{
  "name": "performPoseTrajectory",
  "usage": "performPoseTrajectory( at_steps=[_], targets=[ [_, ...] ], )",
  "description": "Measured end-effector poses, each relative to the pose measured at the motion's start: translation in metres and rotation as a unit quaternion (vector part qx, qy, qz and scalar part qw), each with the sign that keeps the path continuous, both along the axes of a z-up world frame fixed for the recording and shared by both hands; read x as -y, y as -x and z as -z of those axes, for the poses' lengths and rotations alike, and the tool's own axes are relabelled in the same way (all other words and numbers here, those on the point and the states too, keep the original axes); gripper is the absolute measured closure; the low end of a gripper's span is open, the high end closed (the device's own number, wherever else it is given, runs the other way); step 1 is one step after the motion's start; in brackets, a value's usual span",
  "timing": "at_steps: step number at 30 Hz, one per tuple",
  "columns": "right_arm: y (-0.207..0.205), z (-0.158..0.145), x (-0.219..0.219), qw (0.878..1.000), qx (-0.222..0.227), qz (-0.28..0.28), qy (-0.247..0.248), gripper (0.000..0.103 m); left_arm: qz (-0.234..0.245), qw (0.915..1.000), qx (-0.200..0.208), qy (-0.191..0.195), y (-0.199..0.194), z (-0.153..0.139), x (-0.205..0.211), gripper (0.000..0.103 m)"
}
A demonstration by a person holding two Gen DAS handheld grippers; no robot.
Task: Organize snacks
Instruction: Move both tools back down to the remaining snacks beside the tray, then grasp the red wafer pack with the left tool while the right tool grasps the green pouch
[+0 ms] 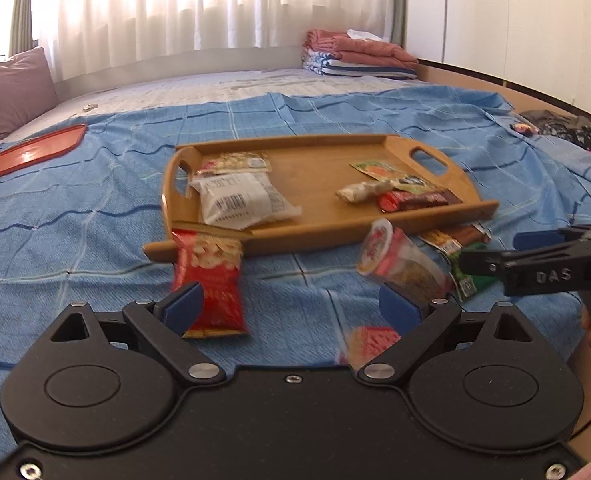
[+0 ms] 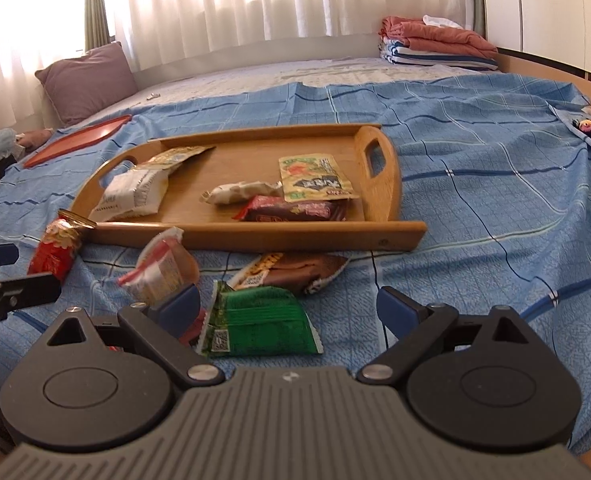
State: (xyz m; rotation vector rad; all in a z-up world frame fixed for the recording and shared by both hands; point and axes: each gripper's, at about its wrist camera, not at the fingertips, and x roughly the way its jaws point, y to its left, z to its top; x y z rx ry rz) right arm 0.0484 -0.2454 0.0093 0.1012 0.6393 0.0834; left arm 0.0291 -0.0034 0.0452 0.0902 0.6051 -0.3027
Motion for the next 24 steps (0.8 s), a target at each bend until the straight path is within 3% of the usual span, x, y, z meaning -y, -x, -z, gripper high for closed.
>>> performPoseTrajectory(
  at_steps=[14, 24],
  targets=[
    [0.003, 0.015, -0.010, 0.999, -0.012, -0.018, 0.043, 0.004, 0.057, 0.9981, -0.003, -0.023, 0.029, 0.017, 0.029, 0.009],
    [0.005, 0.018, -0.018, 0.997, -0.011, -0.036, 0.066, 0.002, 0.064, 0.9974, -0.030, -0.011, 0.026, 0.027, 0.037, 0.009]
  ],
)
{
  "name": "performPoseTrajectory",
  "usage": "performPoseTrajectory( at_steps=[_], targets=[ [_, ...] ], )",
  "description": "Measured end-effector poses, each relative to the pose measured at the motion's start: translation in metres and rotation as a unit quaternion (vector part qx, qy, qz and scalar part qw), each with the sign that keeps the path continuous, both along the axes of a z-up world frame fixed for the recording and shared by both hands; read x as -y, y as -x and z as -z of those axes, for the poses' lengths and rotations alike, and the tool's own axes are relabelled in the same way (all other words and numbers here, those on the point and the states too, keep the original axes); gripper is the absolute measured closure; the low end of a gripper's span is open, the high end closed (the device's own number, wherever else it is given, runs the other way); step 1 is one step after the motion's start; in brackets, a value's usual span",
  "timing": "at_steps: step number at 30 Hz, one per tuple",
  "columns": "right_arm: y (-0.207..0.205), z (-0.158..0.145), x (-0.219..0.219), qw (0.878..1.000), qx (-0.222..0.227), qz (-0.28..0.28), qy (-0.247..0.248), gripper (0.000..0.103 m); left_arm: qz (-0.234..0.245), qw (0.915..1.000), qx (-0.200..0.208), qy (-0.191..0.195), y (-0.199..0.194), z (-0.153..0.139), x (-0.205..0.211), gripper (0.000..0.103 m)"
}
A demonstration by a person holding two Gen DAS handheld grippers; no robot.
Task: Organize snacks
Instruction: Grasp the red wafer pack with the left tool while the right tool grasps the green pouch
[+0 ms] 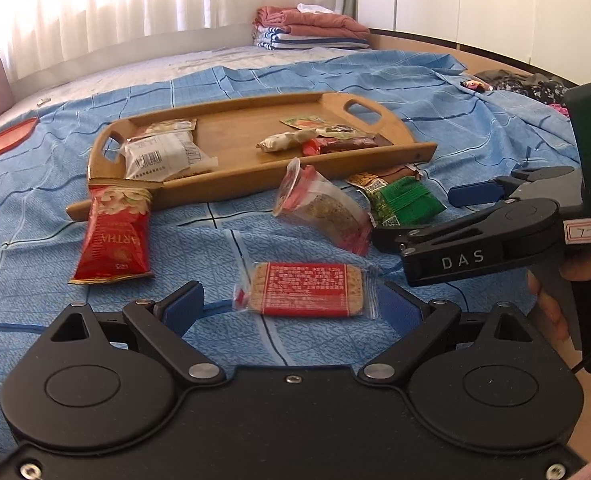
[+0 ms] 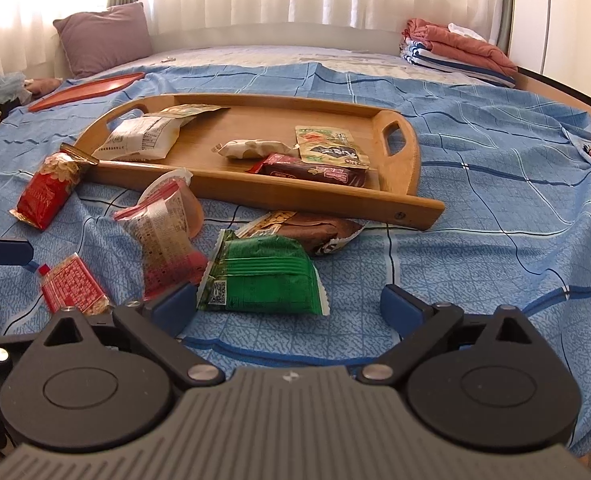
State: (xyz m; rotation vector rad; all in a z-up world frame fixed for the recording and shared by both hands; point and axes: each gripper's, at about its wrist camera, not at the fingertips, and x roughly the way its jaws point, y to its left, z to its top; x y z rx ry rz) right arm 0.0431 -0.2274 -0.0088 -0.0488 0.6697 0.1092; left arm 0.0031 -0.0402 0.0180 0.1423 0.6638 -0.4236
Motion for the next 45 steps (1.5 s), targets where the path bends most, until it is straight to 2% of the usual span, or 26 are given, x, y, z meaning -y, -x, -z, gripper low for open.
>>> performPoseTrajectory(
  at_steps=[8, 13, 17, 21, 24, 28, 29, 33, 34, 41, 45],
  targets=[
    [0.000, 0.000, 0.000, 1.000, 0.000, -0.002, 0.000, 0.001, 0.004, 0.9998, -0.015, 0.008, -0.003, 0.003, 0.005, 0.018],
    [0.000, 0.001, -0.001, 1.000, 0.000, -0.004, 0.001, 0.001, -0.002, 0.9993, -0.025, 0.029, -0.005, 0.001, 0.001, 0.022],
    [-0.001, 0.001, 0.000, 1.000, 0.002, -0.005, -0.001, 0.001, -0.006, 0.9992, -0.024, 0.030, -0.006, 0.000, -0.002, 0.036],
    [0.001, 0.001, 0.000, 1.000, 0.008, -0.003, -0.005, 0.002, -0.008, 0.9987, -0.030, 0.040, -0.006, -0.003, -0.006, 0.038],
    [0.003, 0.000, -0.001, 1.000, 0.014, -0.006, -0.009, 0.009, -0.010, 0.9985, -0.032, 0.044, -0.005, -0.005, -0.007, 0.038],
    [0.008, -0.005, -0.004, 1.000, 0.022, -0.013, -0.014, 0.024, -0.016, 0.9977, -0.034, 0.056, -0.003, -0.009, -0.010, 0.038],
    [0.009, -0.006, -0.004, 0.999, 0.023, -0.015, -0.019, 0.029, -0.017, 0.9975, -0.034, 0.060, -0.003, -0.010, -0.011, 0.038],
    [0.011, -0.011, -0.007, 0.999, 0.024, -0.017, -0.027, 0.037, -0.024, 0.9972, -0.021, 0.068, -0.001, -0.017, -0.012, 0.038],
    [0.012, -0.012, -0.007, 0.999, 0.025, -0.016, -0.028, 0.042, -0.027, 0.9970, -0.019, 0.070, -0.002, -0.019, -0.012, 0.038],
    [0.018, -0.020, -0.008, 0.999, 0.037, -0.020, -0.034, 0.052, -0.046, 0.9959, -0.012, 0.077, -0.007, -0.027, -0.017, 0.038],
    [0.020, -0.029, -0.008, 0.998, 0.054, -0.019, -0.027, 0.064, -0.052, 0.9956, 0.001, 0.077, -0.012, -0.033, -0.020, 0.039]
  ],
)
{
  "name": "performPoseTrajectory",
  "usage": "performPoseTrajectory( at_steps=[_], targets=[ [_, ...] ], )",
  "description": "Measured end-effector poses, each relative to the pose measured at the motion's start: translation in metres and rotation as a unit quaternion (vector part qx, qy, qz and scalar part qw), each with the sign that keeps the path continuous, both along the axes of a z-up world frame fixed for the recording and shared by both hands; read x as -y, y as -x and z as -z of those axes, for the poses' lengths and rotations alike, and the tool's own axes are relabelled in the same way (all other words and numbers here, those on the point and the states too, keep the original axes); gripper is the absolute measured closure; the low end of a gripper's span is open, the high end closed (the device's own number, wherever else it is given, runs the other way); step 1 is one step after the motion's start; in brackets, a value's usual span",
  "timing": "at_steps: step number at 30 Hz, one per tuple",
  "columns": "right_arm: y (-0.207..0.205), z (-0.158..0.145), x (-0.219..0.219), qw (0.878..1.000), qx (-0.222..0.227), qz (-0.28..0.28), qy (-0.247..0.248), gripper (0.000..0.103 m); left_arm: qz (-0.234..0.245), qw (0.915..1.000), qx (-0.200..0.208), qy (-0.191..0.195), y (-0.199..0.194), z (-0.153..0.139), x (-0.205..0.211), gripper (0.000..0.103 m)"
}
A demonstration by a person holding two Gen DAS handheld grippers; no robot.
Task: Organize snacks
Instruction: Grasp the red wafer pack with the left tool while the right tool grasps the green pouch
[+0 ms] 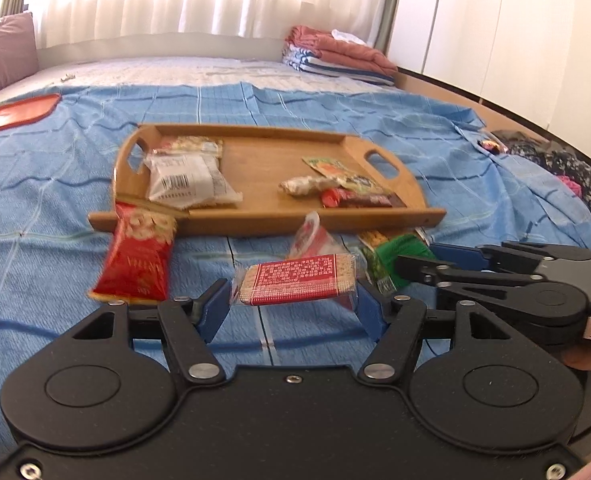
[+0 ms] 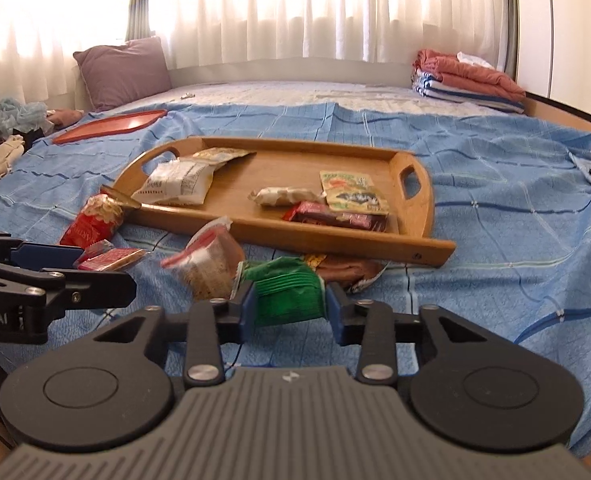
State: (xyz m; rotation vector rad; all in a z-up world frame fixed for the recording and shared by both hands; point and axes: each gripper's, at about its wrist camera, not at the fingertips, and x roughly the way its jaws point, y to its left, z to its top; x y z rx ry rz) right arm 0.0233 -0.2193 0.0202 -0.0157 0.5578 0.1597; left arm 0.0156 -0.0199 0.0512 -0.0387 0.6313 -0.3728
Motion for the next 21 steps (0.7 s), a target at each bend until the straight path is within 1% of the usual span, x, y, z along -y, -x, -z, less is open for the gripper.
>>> performPoseTrajectory(
  at_steps=[2, 3, 5, 7, 8, 9, 11, 15, 18, 21],
  targets=[
    [-0.002, -0.005, 0.002, 1.000, 0.008, 0.006, -0.002, 0.065, -0.004, 1.0000, 0.006, -0.002, -0.005, -0.004, -0.001, 0.039],
    [-0.004, -0.006, 0.003, 1.000, 0.006, 0.010, 0.000, 0.062, -0.008, 0.9999, 0.008, -0.002, -0.007, -0.005, -0.002, 0.039],
    [-0.008, -0.006, 0.004, 1.000, -0.003, 0.010, -0.004, 0.060, -0.012, 0.9999, 0.010, -0.001, -0.010, -0.008, -0.003, 0.039],
    [-0.009, -0.003, 0.004, 1.000, -0.012, 0.000, -0.013, 0.040, -0.017, 0.9998, 0.011, -0.001, -0.011, -0.008, -0.005, 0.039],
    [-0.008, -0.001, 0.002, 1.000, -0.017, -0.006, -0.012, 0.036, -0.019, 0.9998, 0.010, -0.001, -0.012, -0.007, -0.006, 0.039],
    [-0.007, 0.002, -0.001, 1.000, -0.017, -0.009, -0.005, 0.035, -0.020, 0.9998, 0.008, -0.001, -0.013, -0.006, -0.006, 0.039],
    [-0.005, 0.008, -0.010, 0.999, -0.019, -0.015, 0.021, 0.030, -0.023, 0.9997, 0.001, 0.000, -0.014, -0.004, -0.008, 0.039],
    [-0.003, 0.018, -0.023, 0.998, -0.015, -0.011, 0.062, 0.022, -0.024, 0.9997, -0.004, -0.002, -0.013, 0.000, -0.011, 0.039],
    [-0.003, 0.022, -0.022, 0.998, -0.015, -0.001, 0.062, 0.018, -0.027, 0.9996, -0.004, -0.004, -0.012, 0.002, -0.013, 0.039],
    [-0.005, 0.023, -0.014, 0.999, -0.029, 0.001, 0.038, 0.018, -0.031, 0.9995, -0.005, -0.004, -0.013, 0.004, -0.014, 0.039]
  ],
)
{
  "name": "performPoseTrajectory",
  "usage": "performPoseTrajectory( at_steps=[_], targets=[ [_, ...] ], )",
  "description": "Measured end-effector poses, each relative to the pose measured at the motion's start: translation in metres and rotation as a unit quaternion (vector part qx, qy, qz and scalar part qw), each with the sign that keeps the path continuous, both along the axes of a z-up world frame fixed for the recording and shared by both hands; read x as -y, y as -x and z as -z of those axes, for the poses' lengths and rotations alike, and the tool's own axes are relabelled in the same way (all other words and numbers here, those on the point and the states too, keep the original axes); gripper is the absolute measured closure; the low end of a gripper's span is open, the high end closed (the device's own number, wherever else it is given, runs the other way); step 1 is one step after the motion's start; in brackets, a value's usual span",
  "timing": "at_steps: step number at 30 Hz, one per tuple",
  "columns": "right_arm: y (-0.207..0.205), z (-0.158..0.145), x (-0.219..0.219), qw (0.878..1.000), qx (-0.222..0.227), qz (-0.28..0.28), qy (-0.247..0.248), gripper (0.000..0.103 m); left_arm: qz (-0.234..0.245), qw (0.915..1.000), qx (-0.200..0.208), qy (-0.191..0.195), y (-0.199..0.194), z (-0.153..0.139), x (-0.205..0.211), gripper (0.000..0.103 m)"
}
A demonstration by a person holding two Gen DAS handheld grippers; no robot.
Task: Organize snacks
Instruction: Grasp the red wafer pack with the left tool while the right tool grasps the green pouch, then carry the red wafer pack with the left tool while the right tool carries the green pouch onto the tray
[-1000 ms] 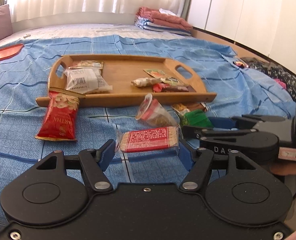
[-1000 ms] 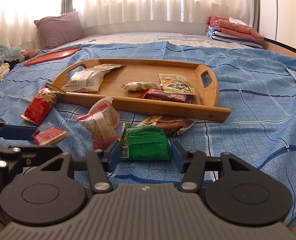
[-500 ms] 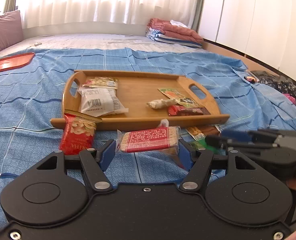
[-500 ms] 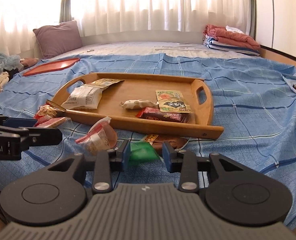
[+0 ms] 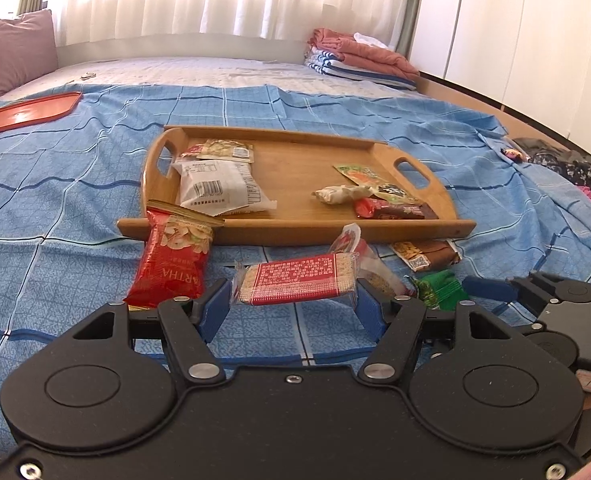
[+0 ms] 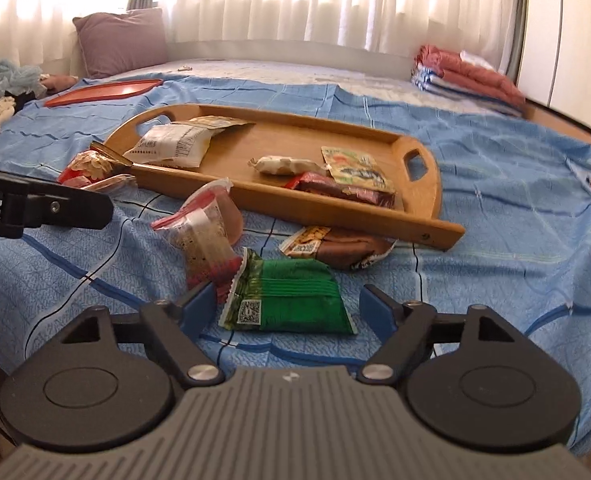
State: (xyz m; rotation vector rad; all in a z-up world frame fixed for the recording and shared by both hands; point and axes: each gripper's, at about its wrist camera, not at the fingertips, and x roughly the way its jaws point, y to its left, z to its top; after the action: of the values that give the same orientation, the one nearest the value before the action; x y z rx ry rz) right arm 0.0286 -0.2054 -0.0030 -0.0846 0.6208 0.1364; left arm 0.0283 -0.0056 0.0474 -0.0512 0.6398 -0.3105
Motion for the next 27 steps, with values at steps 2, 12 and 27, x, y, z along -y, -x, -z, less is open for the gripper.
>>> performPoseTrajectory(
  at_steps=[2, 12, 27],
  targets=[
    [-0.001, -0.001, 0.007, 0.999, -0.012, -0.003, -0.030, 0.037, -0.002, 1.0000, -0.001, 0.001, -0.001, 0.001, 0.000, 0.039],
    [0.005, -0.027, 0.008, 0.998, 0.030, 0.005, -0.059, 0.043, -0.009, 0.9996, 0.025, -0.005, -0.009, -0.014, -0.001, 0.039],
    [-0.103, -0.085, 0.027, 0.995, 0.035, 0.021, -0.096, 0.043, -0.013, 0.9997, 0.019, 0.011, -0.126, -0.058, 0.009, 0.039]
  ],
)
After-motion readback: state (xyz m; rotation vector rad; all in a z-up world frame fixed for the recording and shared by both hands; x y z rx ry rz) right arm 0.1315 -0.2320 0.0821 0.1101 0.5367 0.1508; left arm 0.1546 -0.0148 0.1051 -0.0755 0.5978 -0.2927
